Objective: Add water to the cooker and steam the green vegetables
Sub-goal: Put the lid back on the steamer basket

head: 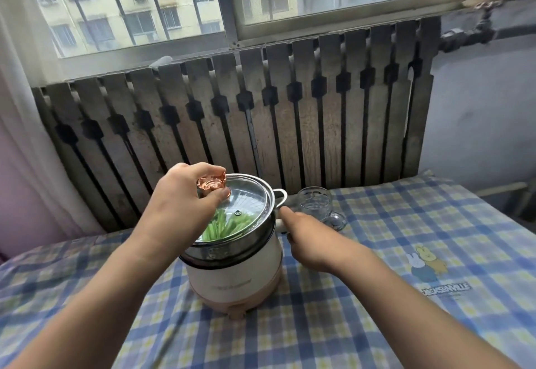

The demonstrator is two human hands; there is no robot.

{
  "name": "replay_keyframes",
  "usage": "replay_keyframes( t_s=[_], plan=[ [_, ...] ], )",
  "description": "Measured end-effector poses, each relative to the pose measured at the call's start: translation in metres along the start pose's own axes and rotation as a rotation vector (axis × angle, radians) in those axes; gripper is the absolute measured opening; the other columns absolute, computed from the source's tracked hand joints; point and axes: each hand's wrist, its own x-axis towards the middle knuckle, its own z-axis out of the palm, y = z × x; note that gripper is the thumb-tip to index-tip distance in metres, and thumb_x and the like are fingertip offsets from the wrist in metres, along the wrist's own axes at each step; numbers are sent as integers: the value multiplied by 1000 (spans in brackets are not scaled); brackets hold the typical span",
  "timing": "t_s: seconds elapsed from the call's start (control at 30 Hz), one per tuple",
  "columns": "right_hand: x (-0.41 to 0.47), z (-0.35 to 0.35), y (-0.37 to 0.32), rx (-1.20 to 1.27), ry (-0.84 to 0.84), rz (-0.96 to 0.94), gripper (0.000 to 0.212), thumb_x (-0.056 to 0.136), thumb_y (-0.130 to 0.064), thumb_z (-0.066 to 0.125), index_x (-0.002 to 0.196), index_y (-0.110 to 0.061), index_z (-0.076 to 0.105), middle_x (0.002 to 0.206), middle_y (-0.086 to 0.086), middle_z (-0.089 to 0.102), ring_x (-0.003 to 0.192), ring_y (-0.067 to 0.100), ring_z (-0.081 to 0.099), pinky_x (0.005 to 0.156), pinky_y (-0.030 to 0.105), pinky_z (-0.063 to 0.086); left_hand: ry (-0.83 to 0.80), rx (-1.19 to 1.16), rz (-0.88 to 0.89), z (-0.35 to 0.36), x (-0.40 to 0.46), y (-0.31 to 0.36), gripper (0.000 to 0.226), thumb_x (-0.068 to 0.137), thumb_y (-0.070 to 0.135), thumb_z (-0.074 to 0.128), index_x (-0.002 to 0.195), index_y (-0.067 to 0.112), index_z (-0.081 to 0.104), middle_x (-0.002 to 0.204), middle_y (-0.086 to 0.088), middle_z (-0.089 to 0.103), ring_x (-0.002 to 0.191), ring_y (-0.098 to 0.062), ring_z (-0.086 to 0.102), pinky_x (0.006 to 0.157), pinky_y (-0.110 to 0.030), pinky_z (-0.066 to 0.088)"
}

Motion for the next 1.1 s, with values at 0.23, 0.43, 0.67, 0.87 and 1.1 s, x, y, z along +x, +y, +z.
replay_keyframes(
  t_s=[0.23,0.43,0.67,0.87,1.1],
  plan=[
    [-1,0,-1,19,-1,-4,25,95,1,49,115,-14,45,123,16,57,104,38,64,92,56,57,3,26,-7,11,2,4,36,99,26,86,135,21,83,119,-9,70,101,-26,68,87,-29,44],
    [0,0,0,5,14,-16,24,96,0,49,107,-19,39,118,16,57,100,37,62,87,53,57,64,44,16,12,-9,7,42,100,27,85,141,18,80,120,-4,63,107,-21,60,86,-19,35],
    [-1,1,0,21,25,-22,28,96,0,50,107,-22,38,109,13,56,91,31,60,77,47,54,233,-179,311,9,-107,-10,13,94,28,75,96,30,63,81,7,65,69,-8,65,64,-14,48],
    [1,3,-1,19,40,-29,24,97,-1,49,102,-20,36,105,12,54,93,34,60,81,50,53,-395,-81,-326,29,-137,-53,33,89,61,75,85,29,77,56,1,78,36,-9,68,43,-19,45],
    [5,5,2,9,70,-31,21,94,4,48,104,-13,39,112,21,61,101,38,60,83,45,49,-410,-587,-791,66,-137,-74,43,91,30,92,82,-10,79,50,-14,63,29,-18,56,33,-22,41]
  ],
)
